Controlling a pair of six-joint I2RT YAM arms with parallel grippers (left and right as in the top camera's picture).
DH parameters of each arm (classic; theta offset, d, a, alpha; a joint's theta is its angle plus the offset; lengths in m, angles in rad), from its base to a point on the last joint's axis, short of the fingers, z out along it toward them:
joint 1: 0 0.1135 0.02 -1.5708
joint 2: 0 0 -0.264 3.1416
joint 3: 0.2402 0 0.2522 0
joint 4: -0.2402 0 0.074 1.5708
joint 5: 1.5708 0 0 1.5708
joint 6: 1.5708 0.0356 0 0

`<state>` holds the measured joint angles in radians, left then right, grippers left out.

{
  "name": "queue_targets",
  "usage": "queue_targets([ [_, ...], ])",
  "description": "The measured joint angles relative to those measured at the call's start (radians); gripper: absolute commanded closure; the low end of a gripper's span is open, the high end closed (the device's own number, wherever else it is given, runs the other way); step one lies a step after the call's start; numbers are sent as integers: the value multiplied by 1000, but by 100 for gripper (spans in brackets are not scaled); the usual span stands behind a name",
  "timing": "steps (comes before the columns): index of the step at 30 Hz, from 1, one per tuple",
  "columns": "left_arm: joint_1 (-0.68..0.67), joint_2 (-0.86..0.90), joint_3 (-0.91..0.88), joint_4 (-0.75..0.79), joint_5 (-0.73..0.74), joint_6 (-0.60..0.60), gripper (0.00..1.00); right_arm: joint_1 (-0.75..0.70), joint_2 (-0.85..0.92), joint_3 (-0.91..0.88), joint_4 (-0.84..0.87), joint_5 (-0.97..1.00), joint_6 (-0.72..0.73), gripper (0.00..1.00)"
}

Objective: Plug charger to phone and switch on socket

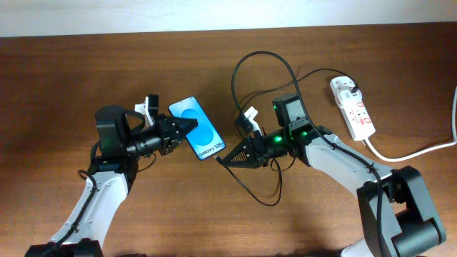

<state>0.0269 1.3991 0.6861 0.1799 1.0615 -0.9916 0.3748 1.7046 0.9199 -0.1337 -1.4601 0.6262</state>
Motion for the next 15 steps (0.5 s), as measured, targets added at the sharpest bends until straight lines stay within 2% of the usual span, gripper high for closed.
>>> queue_targets([
  [15,-2,0,0,0,-11,-8,100,0,0,0,0,25,36,96],
])
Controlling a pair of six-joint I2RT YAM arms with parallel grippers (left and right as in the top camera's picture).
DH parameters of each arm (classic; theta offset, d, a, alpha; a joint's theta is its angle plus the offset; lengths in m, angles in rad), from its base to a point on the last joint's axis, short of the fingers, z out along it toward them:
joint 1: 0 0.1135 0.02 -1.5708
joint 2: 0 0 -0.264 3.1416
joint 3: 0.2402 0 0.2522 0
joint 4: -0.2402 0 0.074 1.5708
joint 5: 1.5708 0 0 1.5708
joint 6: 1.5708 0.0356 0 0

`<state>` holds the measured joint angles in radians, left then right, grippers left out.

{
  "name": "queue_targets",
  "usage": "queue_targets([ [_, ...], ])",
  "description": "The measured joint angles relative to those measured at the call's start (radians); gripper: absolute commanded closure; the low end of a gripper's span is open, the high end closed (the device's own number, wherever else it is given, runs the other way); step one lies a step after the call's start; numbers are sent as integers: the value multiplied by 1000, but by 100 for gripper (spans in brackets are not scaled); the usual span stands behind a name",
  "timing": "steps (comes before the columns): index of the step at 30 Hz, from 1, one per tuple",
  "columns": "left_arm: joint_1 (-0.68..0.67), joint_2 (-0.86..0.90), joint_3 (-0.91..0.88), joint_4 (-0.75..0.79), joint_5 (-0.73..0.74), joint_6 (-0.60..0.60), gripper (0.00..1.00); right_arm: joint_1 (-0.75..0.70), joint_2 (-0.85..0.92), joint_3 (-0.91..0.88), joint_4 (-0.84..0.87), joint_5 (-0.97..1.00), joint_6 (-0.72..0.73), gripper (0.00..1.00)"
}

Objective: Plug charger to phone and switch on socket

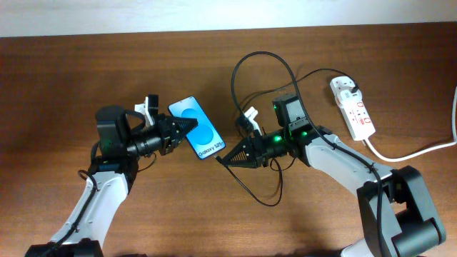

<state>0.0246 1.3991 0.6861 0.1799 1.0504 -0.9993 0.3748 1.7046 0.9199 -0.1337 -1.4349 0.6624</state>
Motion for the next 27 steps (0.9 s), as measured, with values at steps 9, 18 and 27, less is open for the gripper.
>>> queue_targets([
  [9,0,0,0,0,-21,0,100,0,0,0,1,2,10,96],
  [18,0,0,0,-3,-13,0,100,0,0,0,37,8,22,96],
  [27,0,0,0,-3,-15,0,100,0,0,0,37,30,34,96],
])
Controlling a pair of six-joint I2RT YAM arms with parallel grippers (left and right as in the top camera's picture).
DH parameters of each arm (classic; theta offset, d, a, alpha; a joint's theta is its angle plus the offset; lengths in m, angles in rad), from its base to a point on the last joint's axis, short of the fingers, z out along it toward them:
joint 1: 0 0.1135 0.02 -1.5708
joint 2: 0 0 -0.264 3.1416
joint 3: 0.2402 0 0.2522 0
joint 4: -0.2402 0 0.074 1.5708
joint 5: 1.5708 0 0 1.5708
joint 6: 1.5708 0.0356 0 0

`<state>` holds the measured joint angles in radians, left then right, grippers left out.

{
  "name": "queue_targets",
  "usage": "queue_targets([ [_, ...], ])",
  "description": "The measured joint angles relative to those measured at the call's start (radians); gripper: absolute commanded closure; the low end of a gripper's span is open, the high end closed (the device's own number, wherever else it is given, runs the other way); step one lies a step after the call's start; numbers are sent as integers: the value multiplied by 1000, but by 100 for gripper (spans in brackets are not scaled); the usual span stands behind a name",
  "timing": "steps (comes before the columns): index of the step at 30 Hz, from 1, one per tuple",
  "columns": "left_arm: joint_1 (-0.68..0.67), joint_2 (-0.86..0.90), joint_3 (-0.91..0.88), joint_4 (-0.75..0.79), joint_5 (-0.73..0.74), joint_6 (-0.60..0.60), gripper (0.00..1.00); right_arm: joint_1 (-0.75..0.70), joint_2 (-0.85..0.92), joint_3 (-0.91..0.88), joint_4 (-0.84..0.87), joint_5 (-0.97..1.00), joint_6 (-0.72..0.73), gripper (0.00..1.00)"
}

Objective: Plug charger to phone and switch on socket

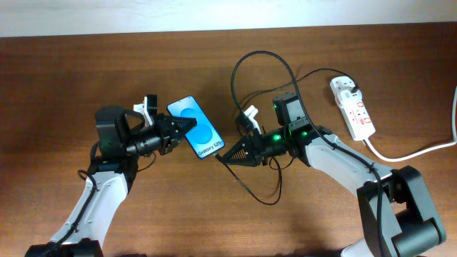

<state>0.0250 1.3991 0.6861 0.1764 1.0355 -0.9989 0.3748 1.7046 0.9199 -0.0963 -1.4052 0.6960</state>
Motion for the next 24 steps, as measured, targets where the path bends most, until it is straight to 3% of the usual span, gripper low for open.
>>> queue_targets([
  [24,8,0,1,4,0,1,100,13,0,-2,76,20,46,96],
])
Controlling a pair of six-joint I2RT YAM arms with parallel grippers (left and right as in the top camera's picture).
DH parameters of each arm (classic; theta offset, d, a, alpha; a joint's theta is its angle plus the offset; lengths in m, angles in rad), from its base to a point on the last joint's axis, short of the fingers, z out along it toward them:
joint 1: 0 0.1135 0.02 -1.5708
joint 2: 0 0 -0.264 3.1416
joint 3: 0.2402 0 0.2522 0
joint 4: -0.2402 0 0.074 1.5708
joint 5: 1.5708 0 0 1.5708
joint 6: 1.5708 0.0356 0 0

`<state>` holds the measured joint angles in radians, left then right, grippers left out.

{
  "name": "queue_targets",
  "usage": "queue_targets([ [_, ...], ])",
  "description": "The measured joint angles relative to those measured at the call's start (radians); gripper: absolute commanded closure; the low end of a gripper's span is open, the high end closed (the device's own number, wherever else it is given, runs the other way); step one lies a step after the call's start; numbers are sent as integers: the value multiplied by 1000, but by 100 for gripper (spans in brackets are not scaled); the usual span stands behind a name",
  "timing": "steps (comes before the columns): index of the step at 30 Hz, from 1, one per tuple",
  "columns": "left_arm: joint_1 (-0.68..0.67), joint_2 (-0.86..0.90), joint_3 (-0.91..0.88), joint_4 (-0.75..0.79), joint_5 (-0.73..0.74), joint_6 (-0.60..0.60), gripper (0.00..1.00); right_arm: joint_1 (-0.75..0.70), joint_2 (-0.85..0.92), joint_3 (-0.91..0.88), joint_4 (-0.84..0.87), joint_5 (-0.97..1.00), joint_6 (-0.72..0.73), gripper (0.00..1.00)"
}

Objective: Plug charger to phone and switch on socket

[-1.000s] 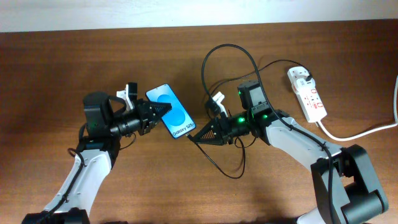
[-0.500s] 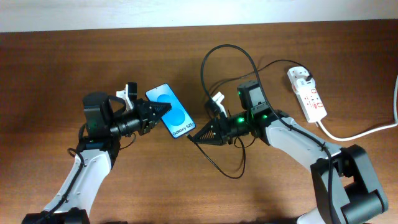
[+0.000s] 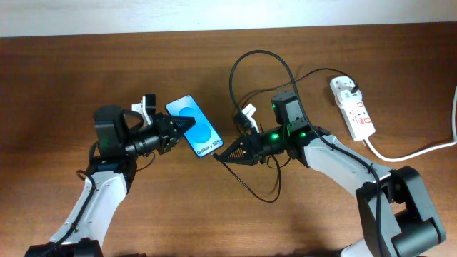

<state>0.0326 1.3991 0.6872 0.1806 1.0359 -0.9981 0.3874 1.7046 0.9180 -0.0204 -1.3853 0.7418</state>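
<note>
A phone (image 3: 195, 128) with a blue screen reading Galaxy lies slantwise at mid-table in the overhead view. My left gripper (image 3: 188, 126) grips it at its left edge, fingers shut on it. My right gripper (image 3: 218, 158) points at the phone's lower end, shut on the plug end of the black charger cable (image 3: 250, 68); the plug itself is too small to see. The cable loops back to the white socket strip (image 3: 354, 108) at the right.
A white cord (image 3: 421, 148) runs from the socket strip off the right edge. Black cable slack loops under the right arm (image 3: 264, 196). The table's far edge meets a pale wall at the top.
The right gripper has shifted slightly left and up, closer to the phone's lower end. The phone and left gripper have edged a little left.
At every earlier moment the left gripper held the phone's left edge and the right gripper held the cable end just off the phone's lower corner. Over these moments both crept leftward by small amounts, the cable end staying at the phone's bottom.
</note>
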Motion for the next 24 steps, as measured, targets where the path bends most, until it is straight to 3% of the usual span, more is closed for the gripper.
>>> queue_targets([
  [7,6,0,0,0,-1,11,100,0,0,0,5,32,26,96],
  [13,15,0,0,3,-43,15,100,0,-7,-1,57,103,180,96],
  [18,15,0,1,0,-81,-1,100,15,-8,-1,76,147,224,96],
  [24,9,0,11,6,-69,-54,100,50,-8,-3,207,208,333,96],
])
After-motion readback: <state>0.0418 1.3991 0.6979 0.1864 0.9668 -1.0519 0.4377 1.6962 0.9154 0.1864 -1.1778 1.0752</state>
